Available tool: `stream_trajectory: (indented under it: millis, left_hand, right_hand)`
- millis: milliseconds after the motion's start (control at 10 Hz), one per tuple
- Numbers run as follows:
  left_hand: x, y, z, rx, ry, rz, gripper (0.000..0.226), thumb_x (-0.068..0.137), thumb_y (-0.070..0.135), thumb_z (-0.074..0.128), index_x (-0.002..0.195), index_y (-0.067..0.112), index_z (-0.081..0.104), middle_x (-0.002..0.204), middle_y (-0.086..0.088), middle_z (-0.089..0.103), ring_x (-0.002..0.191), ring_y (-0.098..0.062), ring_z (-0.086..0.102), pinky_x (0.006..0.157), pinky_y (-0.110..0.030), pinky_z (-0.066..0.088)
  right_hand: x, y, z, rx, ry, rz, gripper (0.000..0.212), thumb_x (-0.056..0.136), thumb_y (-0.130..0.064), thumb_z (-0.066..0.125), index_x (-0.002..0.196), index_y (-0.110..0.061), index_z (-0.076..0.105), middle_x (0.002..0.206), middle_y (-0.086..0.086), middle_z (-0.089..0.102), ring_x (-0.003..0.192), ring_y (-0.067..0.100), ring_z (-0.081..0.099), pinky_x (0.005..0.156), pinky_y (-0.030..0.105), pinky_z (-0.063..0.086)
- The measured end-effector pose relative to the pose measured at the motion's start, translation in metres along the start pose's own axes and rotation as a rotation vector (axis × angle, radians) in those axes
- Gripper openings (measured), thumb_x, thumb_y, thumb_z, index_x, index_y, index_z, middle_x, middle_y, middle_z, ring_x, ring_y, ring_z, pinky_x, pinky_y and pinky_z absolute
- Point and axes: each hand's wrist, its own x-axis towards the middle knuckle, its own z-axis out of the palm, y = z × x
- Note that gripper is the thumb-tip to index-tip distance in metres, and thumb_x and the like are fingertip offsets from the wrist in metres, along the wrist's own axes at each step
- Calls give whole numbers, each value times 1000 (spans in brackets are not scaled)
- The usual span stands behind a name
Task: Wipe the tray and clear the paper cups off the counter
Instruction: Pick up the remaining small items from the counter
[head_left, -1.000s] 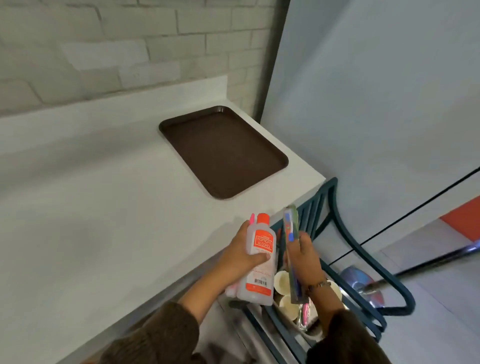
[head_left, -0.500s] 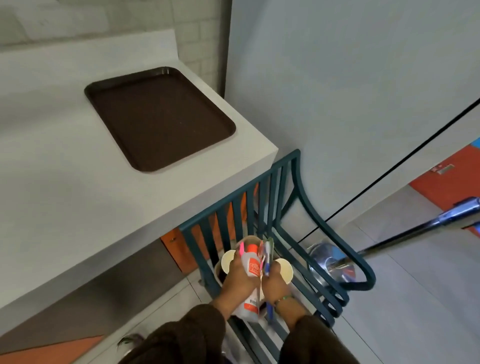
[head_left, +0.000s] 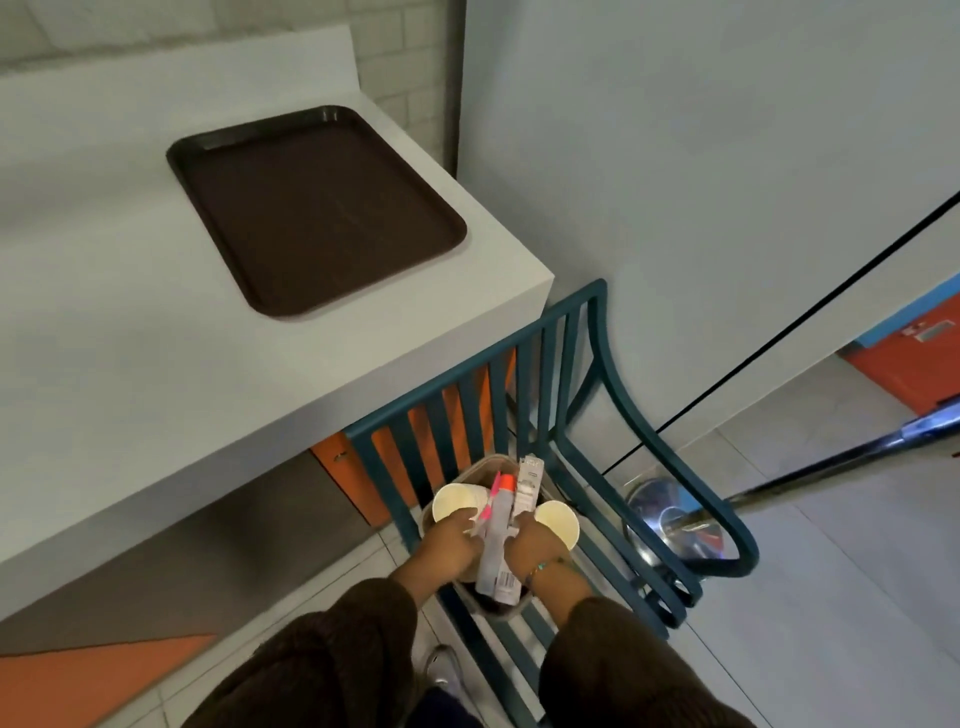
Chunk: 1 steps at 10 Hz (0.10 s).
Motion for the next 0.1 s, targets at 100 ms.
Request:
stream_trajectory:
  millis: [100]
  left_hand:
    - [-16,9,-23,-7,65,44,35,94,16,50,129,12,52,131,-10,54,111,-22,53,96,-26,42]
  right_hand:
    - [-11,-22,-14,-37,-27,-80,38,95,-22,42,131,-10,46,130,14,55,119,31,53,97,38,42]
